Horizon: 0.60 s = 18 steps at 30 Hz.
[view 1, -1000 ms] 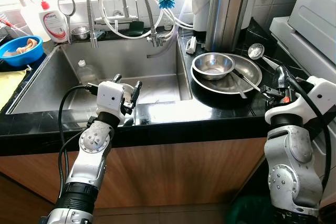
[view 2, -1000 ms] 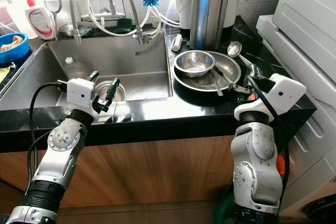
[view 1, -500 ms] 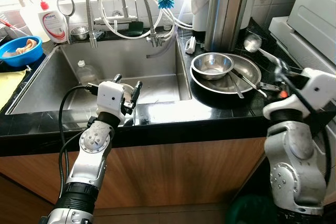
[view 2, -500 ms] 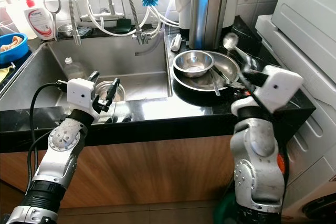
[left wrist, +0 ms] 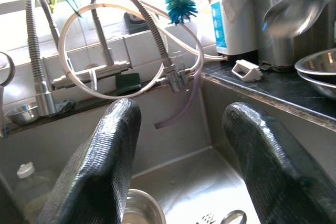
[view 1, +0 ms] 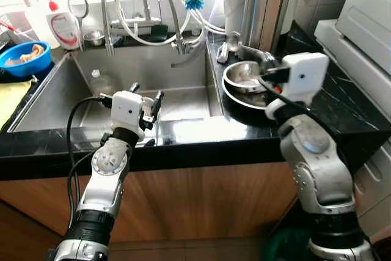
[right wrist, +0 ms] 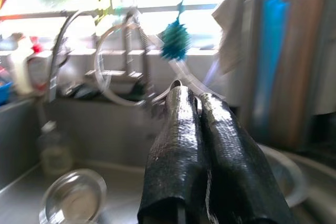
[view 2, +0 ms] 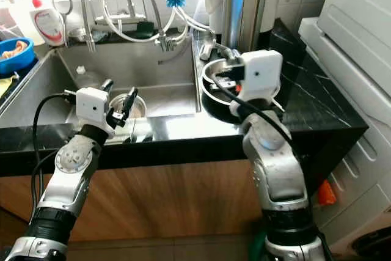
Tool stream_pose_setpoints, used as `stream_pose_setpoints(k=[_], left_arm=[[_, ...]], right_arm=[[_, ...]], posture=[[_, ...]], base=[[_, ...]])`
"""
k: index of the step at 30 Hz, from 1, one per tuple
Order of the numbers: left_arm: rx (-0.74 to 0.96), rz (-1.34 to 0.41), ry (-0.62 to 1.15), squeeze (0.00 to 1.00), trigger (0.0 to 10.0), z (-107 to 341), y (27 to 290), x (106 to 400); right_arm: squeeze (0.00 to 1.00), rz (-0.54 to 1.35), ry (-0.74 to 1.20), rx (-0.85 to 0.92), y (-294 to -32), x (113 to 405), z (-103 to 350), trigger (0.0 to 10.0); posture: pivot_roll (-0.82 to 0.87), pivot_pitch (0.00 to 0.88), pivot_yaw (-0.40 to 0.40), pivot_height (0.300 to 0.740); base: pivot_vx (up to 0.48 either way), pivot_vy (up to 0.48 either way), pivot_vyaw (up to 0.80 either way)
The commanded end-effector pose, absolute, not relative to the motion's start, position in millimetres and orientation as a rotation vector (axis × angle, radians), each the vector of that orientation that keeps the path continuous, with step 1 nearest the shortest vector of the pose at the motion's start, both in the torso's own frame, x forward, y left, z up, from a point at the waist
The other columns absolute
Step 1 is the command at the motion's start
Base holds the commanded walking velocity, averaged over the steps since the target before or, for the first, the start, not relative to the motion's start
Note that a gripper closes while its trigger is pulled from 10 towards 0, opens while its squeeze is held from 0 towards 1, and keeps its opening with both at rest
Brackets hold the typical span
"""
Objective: Kitchen organization
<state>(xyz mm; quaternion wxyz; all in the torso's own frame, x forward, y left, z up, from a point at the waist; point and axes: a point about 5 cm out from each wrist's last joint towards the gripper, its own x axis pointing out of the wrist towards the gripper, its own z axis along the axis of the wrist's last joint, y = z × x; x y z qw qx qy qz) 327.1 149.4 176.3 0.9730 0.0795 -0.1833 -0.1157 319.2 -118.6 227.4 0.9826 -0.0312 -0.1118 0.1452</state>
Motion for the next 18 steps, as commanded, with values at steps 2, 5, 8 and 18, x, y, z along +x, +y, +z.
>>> stream_pose_setpoints(k=[2, 5, 8, 18], left_arm=[[0.174, -0.201, -0.365, 0.00, 10.0, 176.8, 156.3, 329.4], [0.172, -0.191, -0.364, 0.00, 10.0, 177.2, 157.4, 330.5], [0.143, -0.156, -0.355, 0.00, 10.0, 176.8, 161.8, 331.9], [0.141, -0.158, -0.356, 0.00, 10.0, 177.2, 160.6, 332.6]], right_arm=[[0.00, 0.370, -0.220, -0.063, -106.2, 321.3, 230.9, 10.0], [0.00, 0.419, -0.194, -0.084, -101.3, 323.1, 225.8, 10.0], [0.00, 0.409, -0.195, -0.077, -102.8, 324.3, 224.8, 10.0], [0.00, 0.378, -0.217, -0.031, -107.6, 323.1, 223.4, 10.0]], posture=[[-0.06, 0.000, 0.064, 0.740], [-0.06, 0.000, 0.063, 0.740], [-0.06, 0.000, 0.063, 0.740], [-0.06, 0.000, 0.068, 0.740]], base=[[0.000, 0.000, 0.00], [0.000, 0.000, 0.00], [0.000, 0.000, 0.00], [0.000, 0.336, 0.00]])
